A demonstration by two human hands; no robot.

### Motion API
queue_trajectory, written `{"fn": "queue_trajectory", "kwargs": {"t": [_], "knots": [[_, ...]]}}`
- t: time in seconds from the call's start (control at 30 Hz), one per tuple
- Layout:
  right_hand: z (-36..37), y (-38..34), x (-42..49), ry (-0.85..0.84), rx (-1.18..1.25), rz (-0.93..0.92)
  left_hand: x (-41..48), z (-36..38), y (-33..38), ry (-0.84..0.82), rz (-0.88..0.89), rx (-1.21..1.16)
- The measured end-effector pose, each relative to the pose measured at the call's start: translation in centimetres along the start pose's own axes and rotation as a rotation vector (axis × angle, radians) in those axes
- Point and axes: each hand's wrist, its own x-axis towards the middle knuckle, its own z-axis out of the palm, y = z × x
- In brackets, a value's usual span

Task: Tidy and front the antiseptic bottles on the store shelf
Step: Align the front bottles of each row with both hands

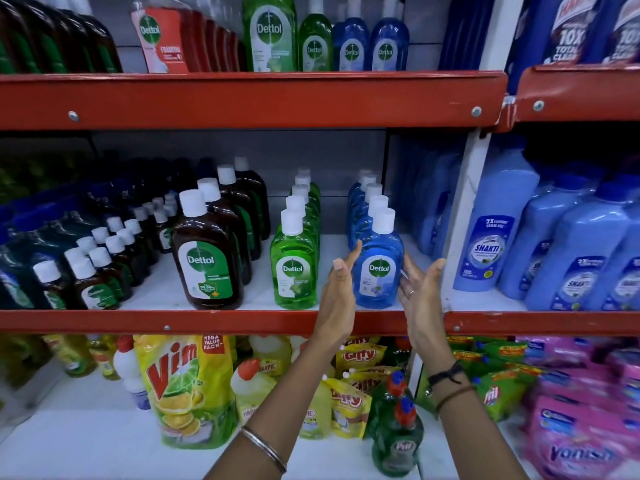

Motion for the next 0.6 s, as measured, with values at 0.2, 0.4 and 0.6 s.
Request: {"fn": "queue_trajectory", "kwargs": {"t": [0.2,0.4,0.6], "knots": [[-0.5,-0.2,0.4,-0.011,0.0,0.027,-0.1,0.4,0.4,0.037,-0.016,-0.017],[-0.4,-0.9,-0.4,-0.012,-0.023,0.038,-0.4,0.5,0.7,0.031,-0.019,-0.086],[-0.1,-1.3,-0.8,0.015,0.0,-0.022,-0.5,0.6,1.0,0.026,-0.025,-0.093]]}}
